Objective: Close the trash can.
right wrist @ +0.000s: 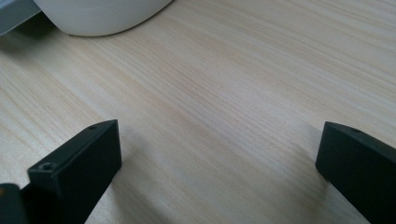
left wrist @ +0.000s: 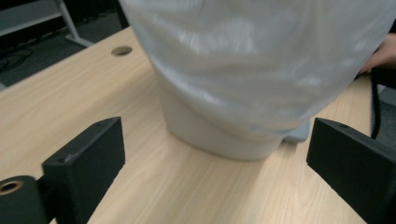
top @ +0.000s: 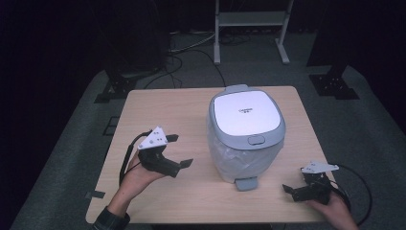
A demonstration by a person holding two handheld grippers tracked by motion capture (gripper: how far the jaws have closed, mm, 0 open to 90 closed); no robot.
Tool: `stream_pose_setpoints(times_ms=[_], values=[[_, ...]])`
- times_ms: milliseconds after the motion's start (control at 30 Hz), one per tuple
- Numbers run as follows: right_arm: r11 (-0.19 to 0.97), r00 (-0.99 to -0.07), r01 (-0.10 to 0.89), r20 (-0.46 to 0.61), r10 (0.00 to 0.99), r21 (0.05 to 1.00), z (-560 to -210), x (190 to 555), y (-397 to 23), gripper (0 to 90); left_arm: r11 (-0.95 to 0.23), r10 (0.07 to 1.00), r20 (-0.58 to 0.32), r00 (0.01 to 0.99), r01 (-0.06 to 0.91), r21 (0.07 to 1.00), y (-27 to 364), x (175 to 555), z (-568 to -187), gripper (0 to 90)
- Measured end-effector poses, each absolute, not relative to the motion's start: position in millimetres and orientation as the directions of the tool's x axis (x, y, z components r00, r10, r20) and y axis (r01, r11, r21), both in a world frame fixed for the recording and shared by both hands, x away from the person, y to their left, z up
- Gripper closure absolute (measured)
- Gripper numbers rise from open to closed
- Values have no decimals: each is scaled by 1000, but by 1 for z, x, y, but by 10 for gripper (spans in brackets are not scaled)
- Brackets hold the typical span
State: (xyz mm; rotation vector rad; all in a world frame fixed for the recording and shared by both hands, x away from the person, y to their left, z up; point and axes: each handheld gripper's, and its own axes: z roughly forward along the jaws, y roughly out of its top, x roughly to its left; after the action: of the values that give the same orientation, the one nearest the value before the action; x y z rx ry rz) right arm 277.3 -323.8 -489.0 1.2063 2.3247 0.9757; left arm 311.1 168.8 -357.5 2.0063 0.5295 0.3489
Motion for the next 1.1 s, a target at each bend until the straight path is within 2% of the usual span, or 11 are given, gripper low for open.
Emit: stream_pose_setpoints(times_ms=[467, 600, 1100], values=[[402, -579, 578, 10, 815, 710, -489, 277, -324, 0, -449, 572, 22, 820, 290, 845, 185, 301, -415, 0], [403, -579, 578, 9, 815, 709, -489, 277, -324, 0, -496, 590, 50, 806, 314, 810, 192, 297, -433, 0], [403, -579, 578, 9, 815, 710, -489, 277, -324, 0, -573, 615, 70, 785, 384, 724, 208, 291, -465, 0]])
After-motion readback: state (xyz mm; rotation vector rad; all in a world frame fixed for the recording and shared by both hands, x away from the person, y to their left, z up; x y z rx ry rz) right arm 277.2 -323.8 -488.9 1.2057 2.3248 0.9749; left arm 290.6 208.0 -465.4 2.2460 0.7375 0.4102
